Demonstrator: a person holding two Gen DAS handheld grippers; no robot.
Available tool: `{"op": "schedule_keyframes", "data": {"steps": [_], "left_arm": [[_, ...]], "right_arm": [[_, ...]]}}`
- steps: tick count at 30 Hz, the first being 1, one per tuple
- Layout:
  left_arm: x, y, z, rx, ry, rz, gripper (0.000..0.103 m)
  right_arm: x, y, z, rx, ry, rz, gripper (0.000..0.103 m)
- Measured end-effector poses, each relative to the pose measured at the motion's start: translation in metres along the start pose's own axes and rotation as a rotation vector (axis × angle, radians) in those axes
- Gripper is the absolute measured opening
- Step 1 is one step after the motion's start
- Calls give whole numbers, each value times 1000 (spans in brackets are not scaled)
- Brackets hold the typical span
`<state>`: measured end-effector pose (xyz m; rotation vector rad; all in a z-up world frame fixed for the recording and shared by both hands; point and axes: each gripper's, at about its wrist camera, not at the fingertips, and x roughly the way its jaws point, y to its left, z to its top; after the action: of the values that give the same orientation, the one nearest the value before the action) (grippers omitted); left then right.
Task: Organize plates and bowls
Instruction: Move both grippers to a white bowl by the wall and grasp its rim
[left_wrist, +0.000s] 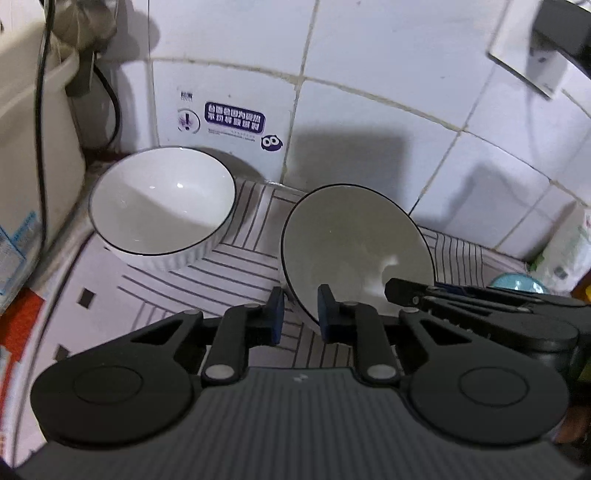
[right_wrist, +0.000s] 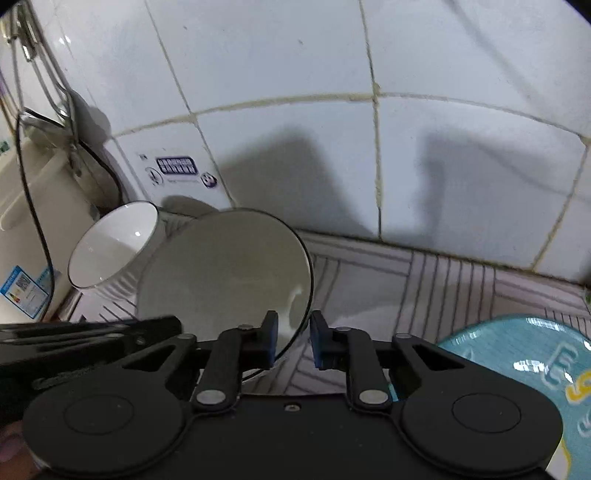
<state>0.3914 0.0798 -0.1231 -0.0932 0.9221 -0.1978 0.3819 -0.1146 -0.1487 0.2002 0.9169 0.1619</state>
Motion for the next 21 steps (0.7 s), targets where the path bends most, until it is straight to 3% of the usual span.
{"op": "schedule_keyframes", "data": {"steps": [9, 21], "left_arm": [[-38, -7, -8, 73, 53, -11, 17], [-109, -19, -33, 168, 25, -59, 17]], "right_arm": [[-40, -4, -20, 82, -22, 84, 21], [-117, 20, -43, -3, -58, 71, 22]]}}
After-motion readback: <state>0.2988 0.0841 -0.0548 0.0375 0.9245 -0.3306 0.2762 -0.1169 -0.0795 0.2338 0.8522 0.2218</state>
